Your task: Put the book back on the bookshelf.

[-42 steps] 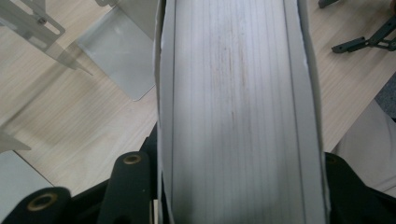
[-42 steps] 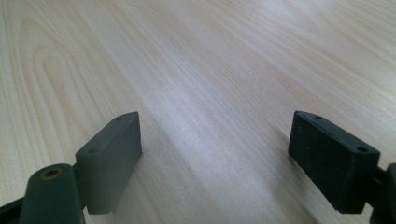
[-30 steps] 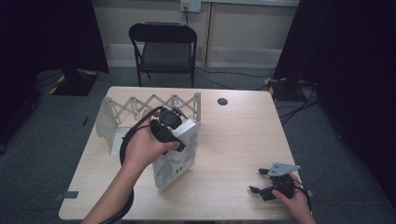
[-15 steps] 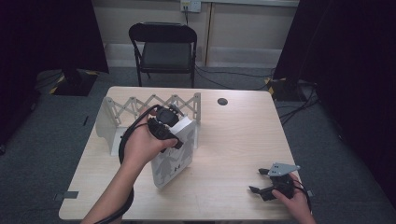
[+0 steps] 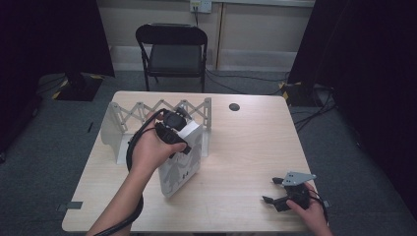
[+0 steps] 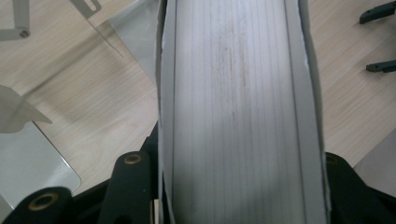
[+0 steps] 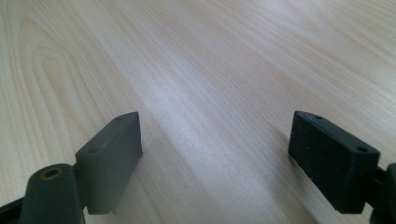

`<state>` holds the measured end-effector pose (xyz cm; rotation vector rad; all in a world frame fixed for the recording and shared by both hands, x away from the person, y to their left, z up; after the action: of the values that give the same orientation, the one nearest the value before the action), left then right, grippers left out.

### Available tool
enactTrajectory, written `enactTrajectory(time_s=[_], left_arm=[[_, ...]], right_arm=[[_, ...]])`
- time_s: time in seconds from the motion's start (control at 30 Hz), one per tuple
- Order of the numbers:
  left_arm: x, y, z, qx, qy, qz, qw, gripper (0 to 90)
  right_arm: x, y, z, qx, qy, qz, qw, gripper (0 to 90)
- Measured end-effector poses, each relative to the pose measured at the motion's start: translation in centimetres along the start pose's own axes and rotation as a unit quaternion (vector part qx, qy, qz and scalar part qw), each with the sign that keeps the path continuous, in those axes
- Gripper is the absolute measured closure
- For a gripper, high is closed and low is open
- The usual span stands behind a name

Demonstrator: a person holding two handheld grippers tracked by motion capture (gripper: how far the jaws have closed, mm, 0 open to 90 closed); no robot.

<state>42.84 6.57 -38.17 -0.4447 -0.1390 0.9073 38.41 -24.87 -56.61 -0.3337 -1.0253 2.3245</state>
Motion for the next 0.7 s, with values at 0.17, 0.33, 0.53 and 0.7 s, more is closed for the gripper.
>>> enactTrajectory(time_s=[0.17,0.33,0.53,0.7], left_arm=[[0.2,-0.2,-0.1,0.0,-0.006,0.013,0.9999,52.9],[0.5,-0.4,0.0,0.001,-0.009,0.011,0.9999,52.9],[0.8,-0.7,-0.3,-0.005,-0.009,0.032,0.9994,52.9],[1.1,-0.9,-0.5,-0.003,-0.016,0.038,0.9991,52.9]], right_arm=[[0.0,0.0,0.0,0.0,0.0,0.0,1.0,16.9],[0.0,0.0,0.0,0.0,0.0,0.0,1.0,16.9],[0.0,0.0,0.0,0.0,0.0,0.0,1.0,16.9],[0.0,0.0,0.0,0.0,0.0,0.0,1.0,16.9]])
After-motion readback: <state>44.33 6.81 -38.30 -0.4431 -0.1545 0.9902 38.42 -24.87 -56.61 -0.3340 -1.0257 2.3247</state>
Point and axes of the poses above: each handheld gripper's, and its own axes: z roughly backward along the jaws, y roughly out of its underside, x roughly to its left, the point moved 10 cm from there along -z, roughly forward along the jaws
